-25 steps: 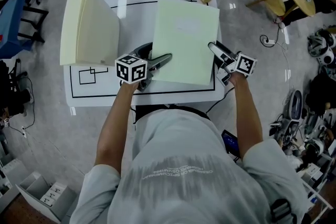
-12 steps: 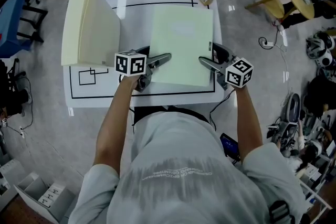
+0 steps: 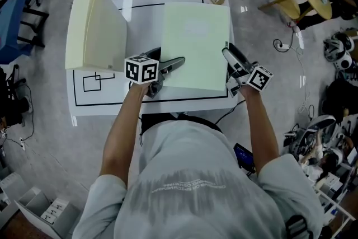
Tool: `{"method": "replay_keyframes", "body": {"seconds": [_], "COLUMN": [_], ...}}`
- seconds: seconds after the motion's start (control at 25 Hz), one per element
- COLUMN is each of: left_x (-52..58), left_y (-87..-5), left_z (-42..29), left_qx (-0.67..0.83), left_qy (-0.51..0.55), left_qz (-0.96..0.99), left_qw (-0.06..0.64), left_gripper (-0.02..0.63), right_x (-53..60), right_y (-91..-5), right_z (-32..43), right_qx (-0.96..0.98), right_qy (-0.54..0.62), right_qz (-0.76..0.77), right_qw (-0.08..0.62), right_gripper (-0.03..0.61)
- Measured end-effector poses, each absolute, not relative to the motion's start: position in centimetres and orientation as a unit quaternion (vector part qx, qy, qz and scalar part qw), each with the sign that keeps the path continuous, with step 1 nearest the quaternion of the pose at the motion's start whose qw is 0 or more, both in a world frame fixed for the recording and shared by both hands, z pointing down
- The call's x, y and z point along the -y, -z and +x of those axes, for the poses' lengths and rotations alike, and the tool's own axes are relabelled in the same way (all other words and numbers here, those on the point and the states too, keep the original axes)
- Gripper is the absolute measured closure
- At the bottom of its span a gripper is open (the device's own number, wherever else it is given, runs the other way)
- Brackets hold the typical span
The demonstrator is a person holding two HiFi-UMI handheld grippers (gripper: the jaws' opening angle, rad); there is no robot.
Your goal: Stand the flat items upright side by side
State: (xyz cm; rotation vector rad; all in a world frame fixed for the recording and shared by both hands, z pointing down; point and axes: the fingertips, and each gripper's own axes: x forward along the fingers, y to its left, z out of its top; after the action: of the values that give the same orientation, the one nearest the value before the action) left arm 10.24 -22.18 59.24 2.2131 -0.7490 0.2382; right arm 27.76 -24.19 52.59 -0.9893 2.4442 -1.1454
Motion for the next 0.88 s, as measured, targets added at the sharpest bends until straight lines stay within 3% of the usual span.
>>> {"method": "replay_keyframes", "body": {"seconds": [0.2, 0.32, 0.48, 0.64, 0.76, 0.88], "left_x": [22.1, 21.8, 21.4, 21.3, 21.1, 21.0], "left_y": [-58.8, -58.4, -58.0, -57.7, -57.5, -57.3], "left_z": [10.3, 10.1, 10.2, 10.1, 10.2, 10.3], "left_qx": [0.307, 0.314, 0.317, 0.314, 0.31, 0.303], "left_qy": [-0.084, -0.074, -0.082, -0.08, -0.078, -0.077], "left_qz": [0.874, 0.88, 0.89, 0.895, 0.899, 0.902], "left_qw": [0.367, 0.35, 0.318, 0.306, 0.301, 0.297], "left_gripper": [0.164, 0.164, 0.164, 0.164, 0.164, 0.164], "right_x": [24.9, 25.2, 25.5, 25.4, 25.1, 24.6], "right_y": [-52.5, -52.4, -53.1, -53.6, -53.9, -53.6], "right_z": [29.0, 29.2, 28.5, 28.4, 28.1, 27.3], "right_qx": [-0.805, -0.786, -0.773, -0.765, -0.767, -0.781], "right_qy": [0.433, 0.453, 0.483, 0.511, 0.526, 0.533], "right_qz": [-0.36, -0.366, -0.367, -0.348, -0.331, -0.297], "right_qw": [0.188, 0.206, 0.185, 0.181, 0.161, 0.135], "right_gripper": [0.257, 0.251, 0.173, 0.175, 0.235, 0.247]}}
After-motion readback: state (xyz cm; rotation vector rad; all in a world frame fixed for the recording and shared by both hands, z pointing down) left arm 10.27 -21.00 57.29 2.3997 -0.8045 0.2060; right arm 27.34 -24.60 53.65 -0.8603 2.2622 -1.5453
